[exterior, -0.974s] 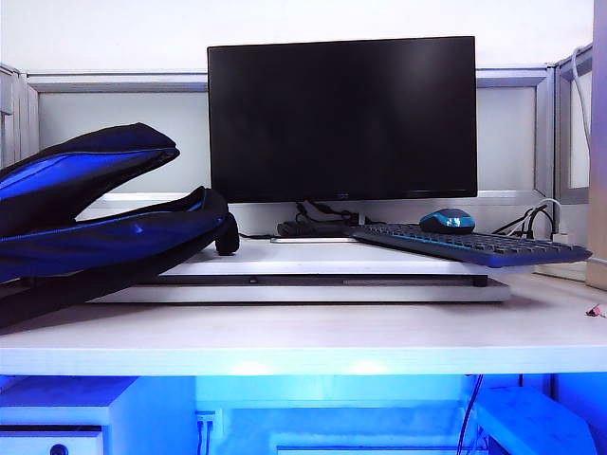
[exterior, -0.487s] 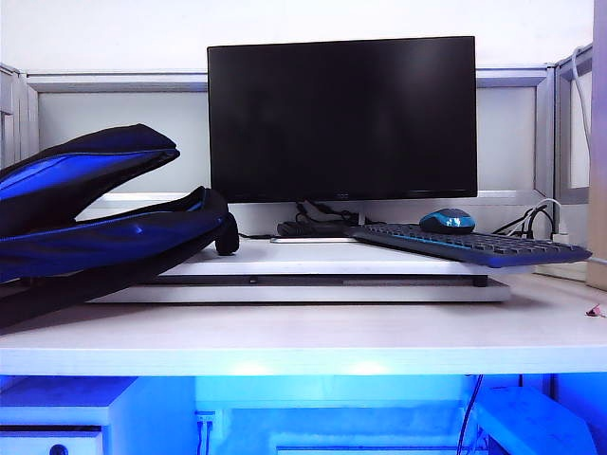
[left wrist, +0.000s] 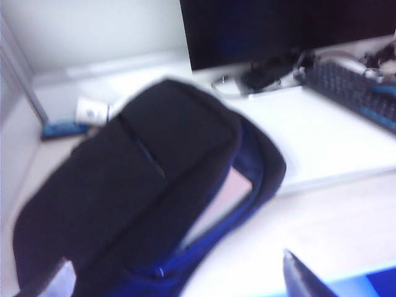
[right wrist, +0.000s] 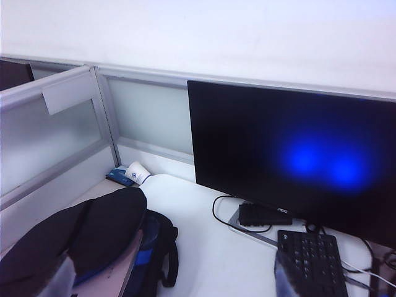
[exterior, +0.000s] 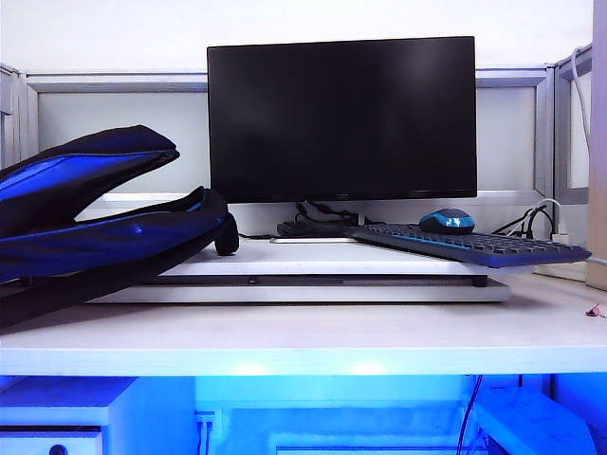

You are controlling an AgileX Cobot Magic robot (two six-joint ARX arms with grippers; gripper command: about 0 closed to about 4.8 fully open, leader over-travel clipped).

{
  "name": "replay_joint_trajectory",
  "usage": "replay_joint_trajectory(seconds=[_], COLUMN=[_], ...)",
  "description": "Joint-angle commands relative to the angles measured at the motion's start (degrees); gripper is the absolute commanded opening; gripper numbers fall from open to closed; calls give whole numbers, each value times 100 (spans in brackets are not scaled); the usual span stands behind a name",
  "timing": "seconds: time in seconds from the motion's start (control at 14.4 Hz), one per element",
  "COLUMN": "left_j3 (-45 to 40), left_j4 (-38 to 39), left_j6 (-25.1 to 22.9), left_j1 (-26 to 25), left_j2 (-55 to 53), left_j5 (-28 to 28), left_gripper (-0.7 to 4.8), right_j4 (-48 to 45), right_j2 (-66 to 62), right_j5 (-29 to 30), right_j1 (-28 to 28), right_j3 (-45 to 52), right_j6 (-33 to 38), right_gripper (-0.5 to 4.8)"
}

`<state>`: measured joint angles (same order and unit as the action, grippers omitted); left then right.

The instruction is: Pick up the book on the desk and put it into the open backpack.

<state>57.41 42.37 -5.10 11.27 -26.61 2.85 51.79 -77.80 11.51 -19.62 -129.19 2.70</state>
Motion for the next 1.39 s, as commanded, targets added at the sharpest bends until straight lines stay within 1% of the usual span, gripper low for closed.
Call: replay_joint_trajectory(seconds=[0.07,0.14,0.21,0.35,0.42,0.49,0.7,0.84,0.9,1.04,1.11,1.18,1.25,1.32,1.39], left_j3=[-732,-868,-1038,-1344,-1486,-1537,-1650,-1882,-2041,-2476,-2645,-2804,-2841,-2841,-2841], left_j4=[-269,-304,-345,-389,-411,-444,-726,-1012,-1182,-1631,-1803,-1945,-1967,-1974,-1982], left_j6=[258,260,280,470,511,511,496,511,581,931,1021,1021,1005,1003,1005], left_j1=[-7,-7,-7,-7,-7,-7,-7,-4,-7,-4,-4,-4,-4,-4,-4], left_j2=[564,662,776,931,964,962,962,964,964,964,964,968,970,992,1071], left_j5=[24,44,39,35,11,-24,-28,-81,-192,-461,-487,-522,-542,-614,-702], left_gripper=[479,479,479,479,479,479,479,479,467,457,457,456,443,411,394], right_j4=[-157,-186,-251,-590,-1097,-1423,-2197,-2511,-2555,-2872,-3088,-3462,-3735,-3901,-3974], right_j2=[691,804,1032,1587,2133,2479,3458,4124,4304,4586,4684,4804,4907,4996,5152], right_j5=[-396,-398,-400,-398,-404,-463,-1016,-1060,-1095,-1095,-1099,-1099,-1095,-1097,-1150], right_j1=[2,2,2,2,2,2,0,2,2,2,2,2,0,0,-2], right_j3=[846,1058,1491,2640,3703,4321,5917,7047,7381,8102,8413,8828,9125,9333,9543], right_j6=[-120,-120,-116,-37,214,358,461,525,527,503,503,505,522,570,656], right_gripper=[387,387,387,386,386,385,325,322,320,250,215,199,197,197,197])
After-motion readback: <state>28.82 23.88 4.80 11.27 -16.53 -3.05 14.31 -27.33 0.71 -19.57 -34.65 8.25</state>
